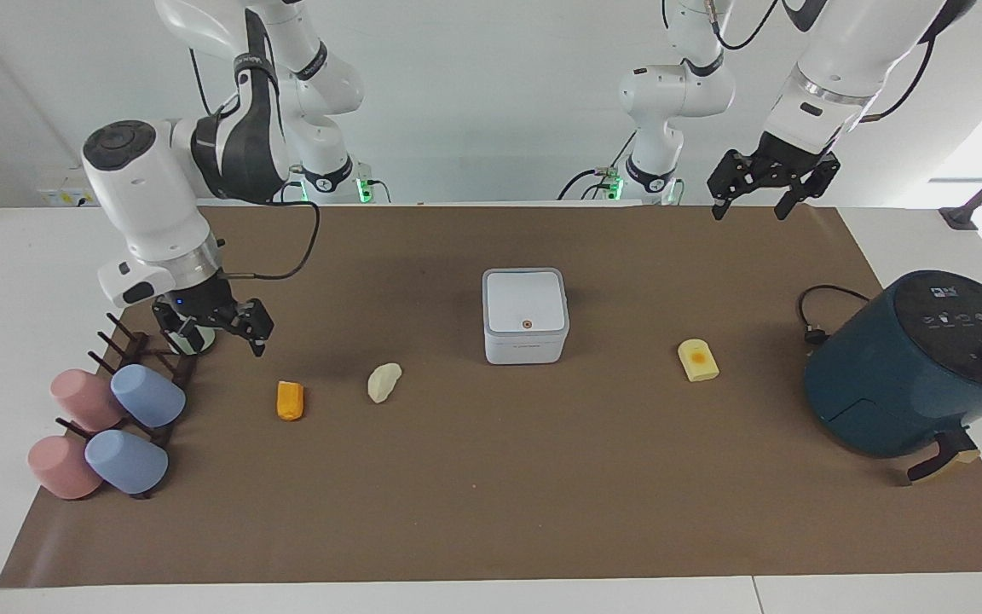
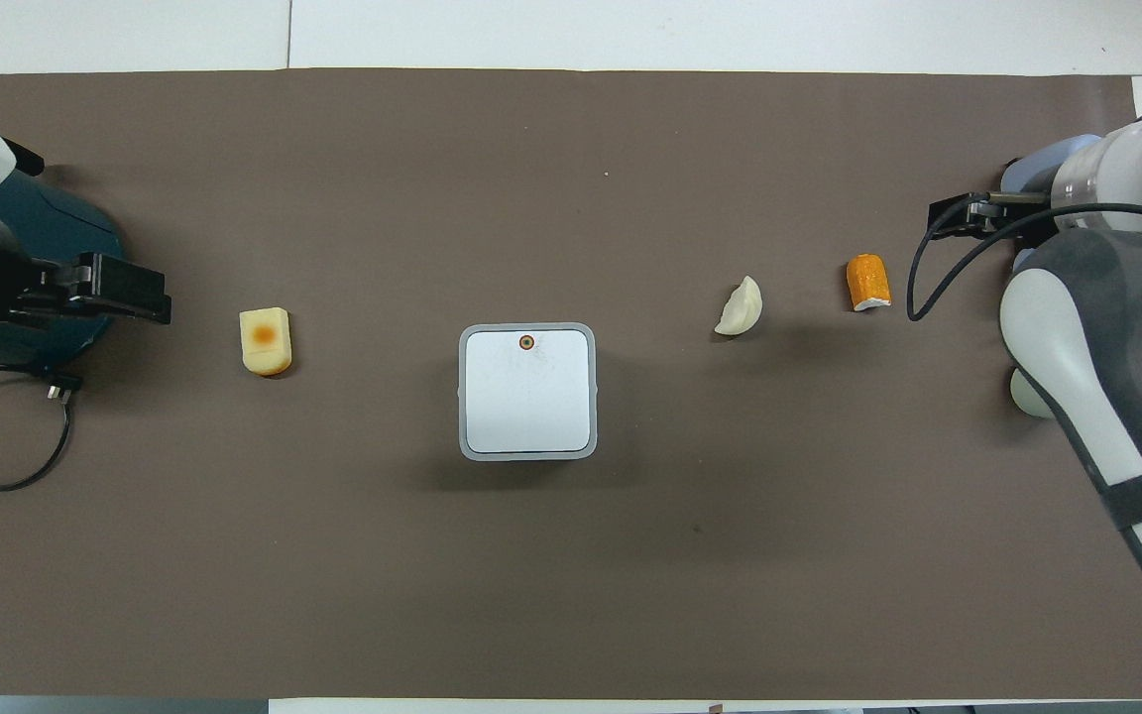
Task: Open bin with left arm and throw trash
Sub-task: 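Grasp the small orange piece with the right gripper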
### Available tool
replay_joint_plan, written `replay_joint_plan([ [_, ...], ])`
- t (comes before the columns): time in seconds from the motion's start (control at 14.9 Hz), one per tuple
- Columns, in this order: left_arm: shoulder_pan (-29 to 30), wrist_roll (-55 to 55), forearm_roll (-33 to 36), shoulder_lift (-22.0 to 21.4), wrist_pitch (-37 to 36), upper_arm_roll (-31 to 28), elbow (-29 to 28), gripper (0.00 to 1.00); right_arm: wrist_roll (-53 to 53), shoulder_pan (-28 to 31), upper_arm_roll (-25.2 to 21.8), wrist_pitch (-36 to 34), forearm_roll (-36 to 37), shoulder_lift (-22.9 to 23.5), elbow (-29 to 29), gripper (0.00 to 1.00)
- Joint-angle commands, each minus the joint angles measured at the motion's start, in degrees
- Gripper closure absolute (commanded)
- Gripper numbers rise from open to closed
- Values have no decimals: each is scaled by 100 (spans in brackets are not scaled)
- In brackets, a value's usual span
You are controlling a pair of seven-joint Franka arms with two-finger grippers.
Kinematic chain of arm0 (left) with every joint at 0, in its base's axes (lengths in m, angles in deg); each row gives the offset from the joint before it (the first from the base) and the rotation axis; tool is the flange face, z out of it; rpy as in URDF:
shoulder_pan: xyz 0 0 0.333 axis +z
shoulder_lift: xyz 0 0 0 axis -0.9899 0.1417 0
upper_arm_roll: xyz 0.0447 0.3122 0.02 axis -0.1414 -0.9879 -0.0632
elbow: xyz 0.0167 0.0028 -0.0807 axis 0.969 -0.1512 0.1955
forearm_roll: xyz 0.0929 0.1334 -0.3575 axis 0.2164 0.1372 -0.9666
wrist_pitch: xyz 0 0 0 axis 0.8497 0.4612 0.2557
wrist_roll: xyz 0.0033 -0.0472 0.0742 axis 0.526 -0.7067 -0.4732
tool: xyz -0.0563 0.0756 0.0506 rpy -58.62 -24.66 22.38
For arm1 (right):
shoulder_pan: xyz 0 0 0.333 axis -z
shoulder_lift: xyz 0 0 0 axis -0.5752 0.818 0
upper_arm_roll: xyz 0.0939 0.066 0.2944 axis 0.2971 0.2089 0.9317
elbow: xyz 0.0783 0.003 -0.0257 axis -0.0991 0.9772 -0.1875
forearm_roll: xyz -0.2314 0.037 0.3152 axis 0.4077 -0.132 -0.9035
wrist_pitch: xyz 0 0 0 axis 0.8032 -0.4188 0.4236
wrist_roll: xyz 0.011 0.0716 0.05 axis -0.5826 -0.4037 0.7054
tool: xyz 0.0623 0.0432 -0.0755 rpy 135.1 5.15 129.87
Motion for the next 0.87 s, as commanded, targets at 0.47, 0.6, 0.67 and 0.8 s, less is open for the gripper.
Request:
replay_joint_plan([
  [0.47, -88, 202, -201, -214, 213, -31, -334, 0, 347, 60, 32, 1554, -94, 676, 699, 0],
  [0.6, -167, 220, -183, -205, 222, -23, -361, 0, 426, 25, 41, 1590, -94, 869, 699, 0],
  [0.67, -228, 211, -157, -214, 205, -23, -404, 0, 461, 16, 41, 1590, -94, 896, 725, 0],
  [0.8, -430, 203, -26, -170, 362, -23, -475, 0, 496, -11, 76, 1642, -94, 914, 882, 0],
])
